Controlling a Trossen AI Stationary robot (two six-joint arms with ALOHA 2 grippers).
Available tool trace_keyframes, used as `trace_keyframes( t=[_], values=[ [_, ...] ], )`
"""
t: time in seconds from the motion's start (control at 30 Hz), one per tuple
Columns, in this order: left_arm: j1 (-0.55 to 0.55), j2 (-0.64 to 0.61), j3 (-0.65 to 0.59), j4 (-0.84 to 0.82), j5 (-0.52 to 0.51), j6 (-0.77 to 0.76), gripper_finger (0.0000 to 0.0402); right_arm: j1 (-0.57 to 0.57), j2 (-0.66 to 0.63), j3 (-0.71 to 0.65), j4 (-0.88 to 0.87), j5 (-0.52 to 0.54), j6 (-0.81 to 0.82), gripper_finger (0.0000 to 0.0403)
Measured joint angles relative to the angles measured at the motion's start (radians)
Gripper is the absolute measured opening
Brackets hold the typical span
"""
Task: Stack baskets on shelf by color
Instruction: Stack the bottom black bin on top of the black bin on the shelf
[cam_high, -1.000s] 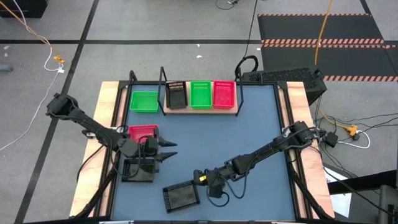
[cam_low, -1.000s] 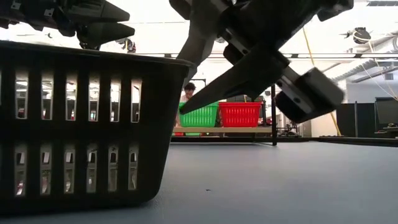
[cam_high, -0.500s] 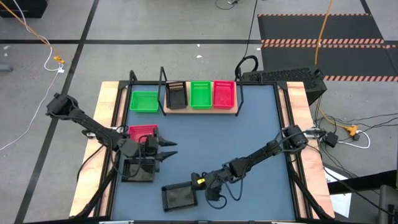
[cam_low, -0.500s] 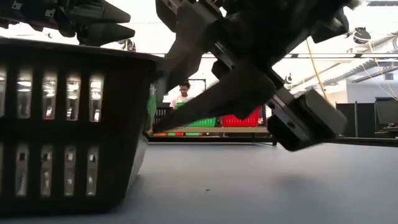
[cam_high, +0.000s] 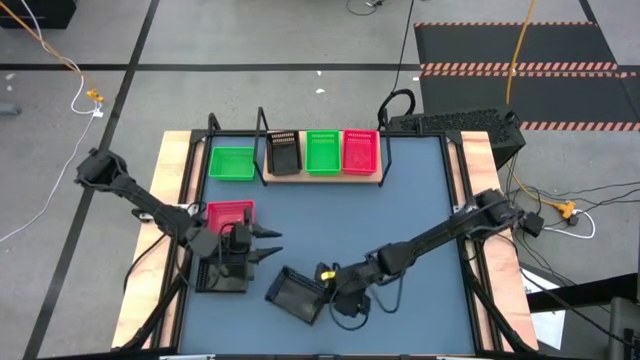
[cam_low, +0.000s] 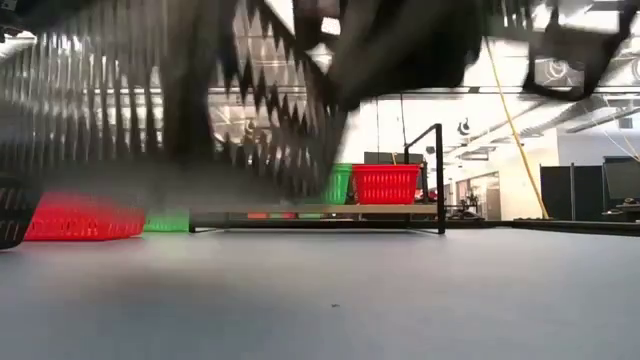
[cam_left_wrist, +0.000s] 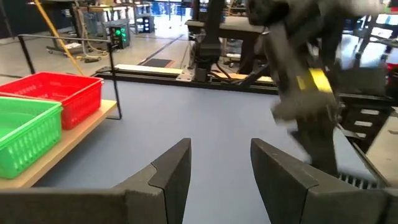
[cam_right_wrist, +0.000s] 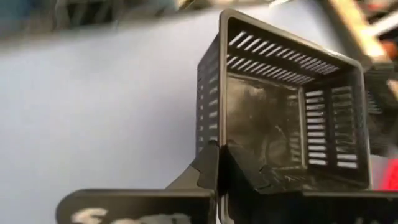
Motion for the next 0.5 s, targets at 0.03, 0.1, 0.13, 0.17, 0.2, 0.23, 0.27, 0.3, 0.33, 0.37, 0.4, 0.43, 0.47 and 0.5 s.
trace_keyframes(
  t=[0.03,0.1,0.13,0.17,0.2,0.23,0.27,0.3,0.33,0.37,0.4,0.43,0.47,0.5],
  values=[
    [-0.009,0.0,0.0,0.0,0.0,0.002,0.0168,0.0,-0.028,0.0,0.008,0.013,0.051,0.0006],
    [-0.031,0.0,0.0,0.0,-0.002,0.017,0.0168,-0.004,-0.082,0.001,0.011,0.064,0.153,0.0006],
    [-0.042,0.0,0.0,0.0,-0.004,0.042,0.0168,-0.012,-0.103,0.001,0.012,0.086,0.2,0.0006],
    [-0.055,0.0,0.0,0.0,-0.013,0.071,0.0168,-0.024,-0.121,0.001,0.011,0.104,0.244,0.0006],
    [-0.069,0.0,0.0,0.003,-0.036,0.095,0.0168,-0.039,-0.134,0.001,0.002,0.108,0.289,0.0006],
    [-0.083,0.0,0.0,0.009,-0.067,0.11,0.0168,-0.054,-0.142,0.001,-0.003,0.121,0.34,0.0006],
    [-0.096,0.0,0.0,0.013,-0.108,0.12,0.0168,-0.071,-0.148,0.001,-0.007,0.136,0.383,0.0006],
    [-0.11,0.0,0.0,0.012,-0.15,0.129,0.0168,-0.084,-0.153,0.001,-0.013,0.163,0.417,0.0006],
    [-0.125,0.0,0.0,0.01,-0.188,0.139,0.0168,-0.096,-0.159,0.001,-0.021,0.207,0.446,0.0006],
    [-0.139,0.0,0.0,0.01,-0.228,0.15,0.0168,-0.106,-0.162,0.001,-0.021,0.269,0.478,0.0006],
    [-0.153,0.0,0.0,0.011,-0.269,0.165,0.0168,-0.118,-0.165,0.001,-0.017,0.33,0.503,0.0006],
    [-0.166,0.0,0.0,0.014,-0.311,0.175,0.0168,-0.129,-0.168,0.001,-0.012,0.391,0.526,0.0006],
    [-0.177,0.0,0.0,0.02,-0.357,0.188,0.0168,-0.143,-0.169,0.001,-0.006,0.439,0.542,0.0006],
    [-0.185,0.0,0.0,0.026,-0.406,0.2,0.0168,-0.16,-0.169,0.001,0.012,0.468,0.554,0.0006]
  ],
)
